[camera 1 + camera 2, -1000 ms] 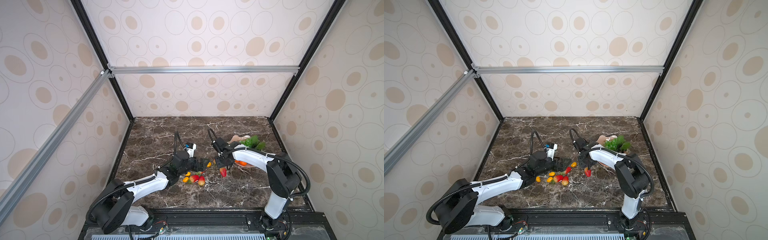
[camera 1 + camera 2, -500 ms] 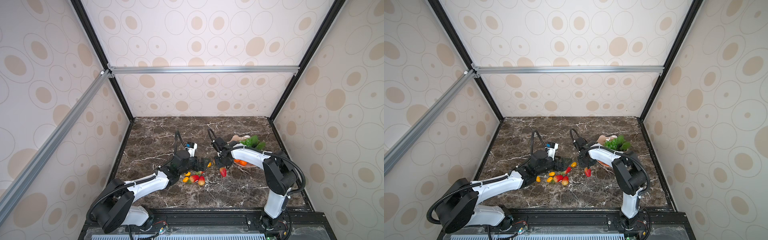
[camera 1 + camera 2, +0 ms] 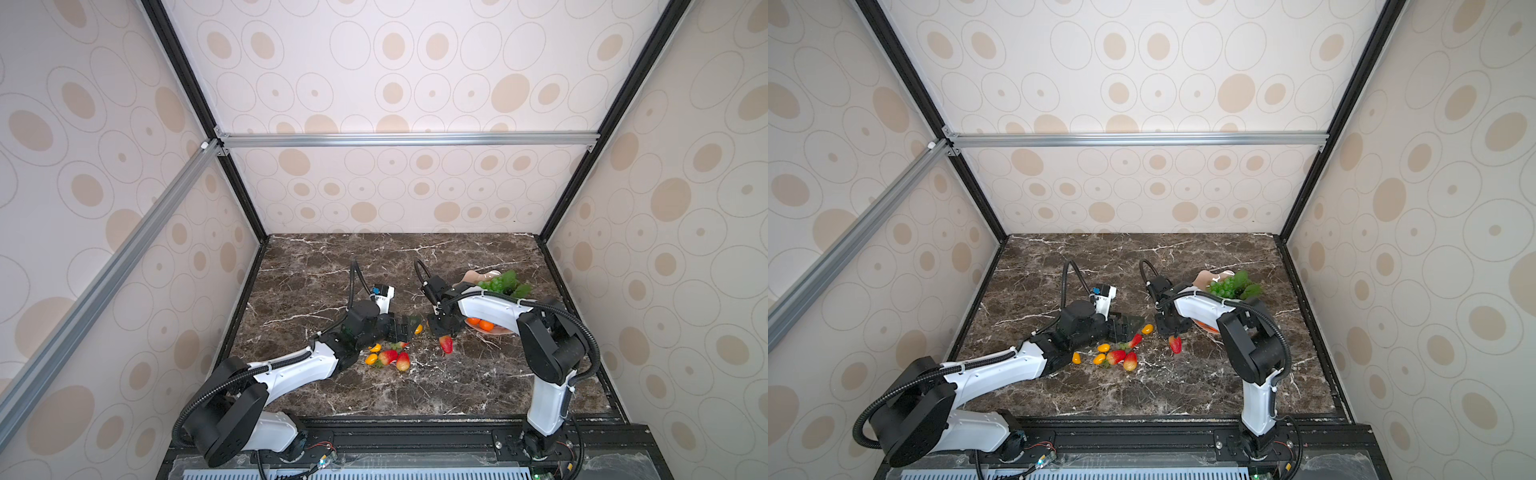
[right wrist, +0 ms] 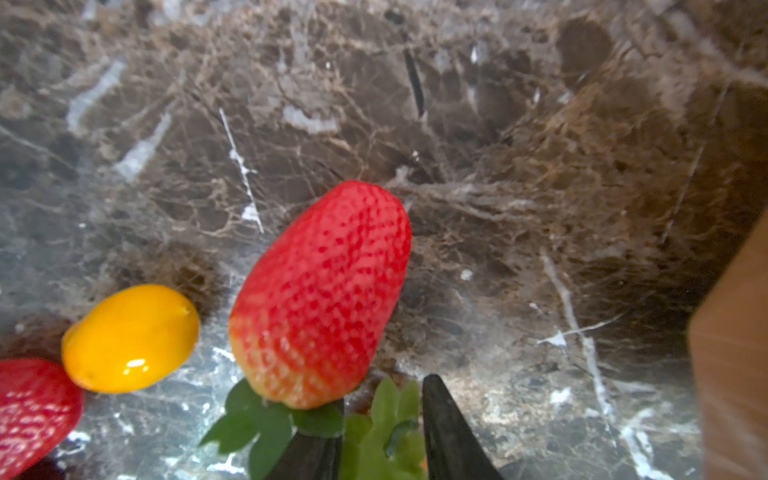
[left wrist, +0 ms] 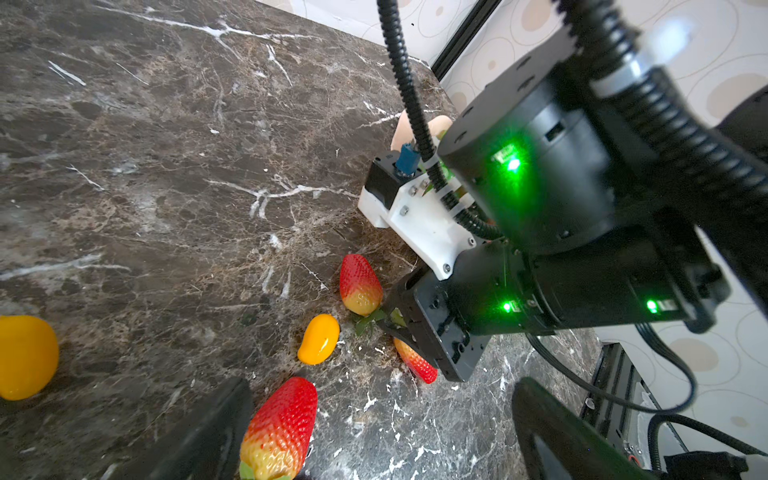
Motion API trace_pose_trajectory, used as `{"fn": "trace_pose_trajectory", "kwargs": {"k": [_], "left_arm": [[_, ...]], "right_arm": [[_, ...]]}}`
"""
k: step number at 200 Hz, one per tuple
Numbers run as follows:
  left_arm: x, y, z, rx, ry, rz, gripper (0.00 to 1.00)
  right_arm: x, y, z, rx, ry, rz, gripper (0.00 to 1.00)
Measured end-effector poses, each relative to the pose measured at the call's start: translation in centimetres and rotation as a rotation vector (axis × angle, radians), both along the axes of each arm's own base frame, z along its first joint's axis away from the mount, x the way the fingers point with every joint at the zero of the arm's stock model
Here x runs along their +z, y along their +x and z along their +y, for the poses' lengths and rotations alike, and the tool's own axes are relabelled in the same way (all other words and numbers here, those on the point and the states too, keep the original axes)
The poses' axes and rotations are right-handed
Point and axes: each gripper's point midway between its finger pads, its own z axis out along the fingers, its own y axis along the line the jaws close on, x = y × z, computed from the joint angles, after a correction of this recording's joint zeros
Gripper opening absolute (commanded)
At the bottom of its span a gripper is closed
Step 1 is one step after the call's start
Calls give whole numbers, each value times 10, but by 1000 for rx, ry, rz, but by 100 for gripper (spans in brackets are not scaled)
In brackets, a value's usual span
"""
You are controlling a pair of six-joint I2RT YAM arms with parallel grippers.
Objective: Place and organize the fake fruits in the fruit bowl
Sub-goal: 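Lower the right gripper onto the strawberry and close on it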
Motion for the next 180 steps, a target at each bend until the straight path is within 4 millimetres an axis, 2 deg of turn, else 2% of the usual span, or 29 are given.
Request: {"fn": "trace_pose_trajectory", "kwargs": {"k": [180], "left_arm": [[4, 0, 1, 6, -6, -11, 99]], "right_arm": [[0, 2, -1, -4, 2, -5, 17]]}}
